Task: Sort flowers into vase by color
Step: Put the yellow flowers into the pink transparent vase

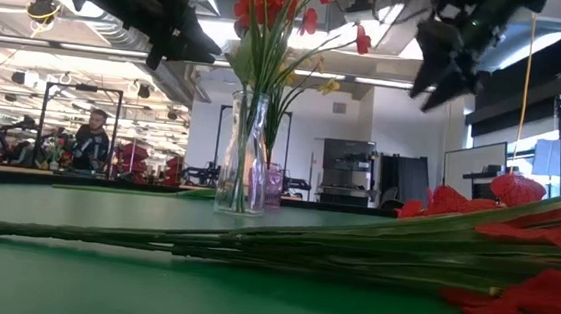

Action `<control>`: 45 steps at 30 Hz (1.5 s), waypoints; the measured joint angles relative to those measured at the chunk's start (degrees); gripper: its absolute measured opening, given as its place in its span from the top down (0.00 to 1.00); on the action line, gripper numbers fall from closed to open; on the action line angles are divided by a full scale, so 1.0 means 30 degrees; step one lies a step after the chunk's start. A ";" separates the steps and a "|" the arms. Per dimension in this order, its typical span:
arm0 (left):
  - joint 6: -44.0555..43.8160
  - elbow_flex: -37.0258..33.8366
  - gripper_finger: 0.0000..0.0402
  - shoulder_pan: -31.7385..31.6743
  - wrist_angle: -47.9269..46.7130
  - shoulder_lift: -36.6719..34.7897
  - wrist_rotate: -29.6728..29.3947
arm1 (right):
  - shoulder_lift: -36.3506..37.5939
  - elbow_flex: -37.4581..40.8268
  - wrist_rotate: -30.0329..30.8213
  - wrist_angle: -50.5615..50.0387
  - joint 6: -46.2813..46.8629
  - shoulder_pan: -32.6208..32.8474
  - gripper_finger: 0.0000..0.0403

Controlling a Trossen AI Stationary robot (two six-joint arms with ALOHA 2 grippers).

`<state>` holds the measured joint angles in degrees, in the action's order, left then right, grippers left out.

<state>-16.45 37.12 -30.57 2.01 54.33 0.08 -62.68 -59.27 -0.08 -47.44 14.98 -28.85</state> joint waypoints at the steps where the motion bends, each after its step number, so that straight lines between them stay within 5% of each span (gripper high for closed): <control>1: 0.0000 0.0000 0.72 0.0000 -0.0004 -0.0001 0.0000 | -0.0019 0.0005 0.0029 -0.0624 0.0639 0.0002 0.29; 9: 0.0006 0.0000 0.72 0.0000 -0.0172 0.0000 0.0000 | 0.0163 0.2081 0.0381 -0.1727 0.4590 0.1711 0.29; 30: -0.0488 0.0000 0.71 0.0000 -0.1793 0.0000 0.0007 | 0.0163 0.3330 0.5941 -0.4164 1.7367 1.2616 0.29; 45: -0.0481 0.0000 0.71 0.0001 -0.2184 -0.0001 0.0007 | 0.0156 0.7040 0.5502 -0.2641 2.4524 1.6286 0.29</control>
<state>-17.89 37.12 -30.57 -4.54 54.32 0.10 -62.22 -38.15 16.42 -55.36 88.55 20.01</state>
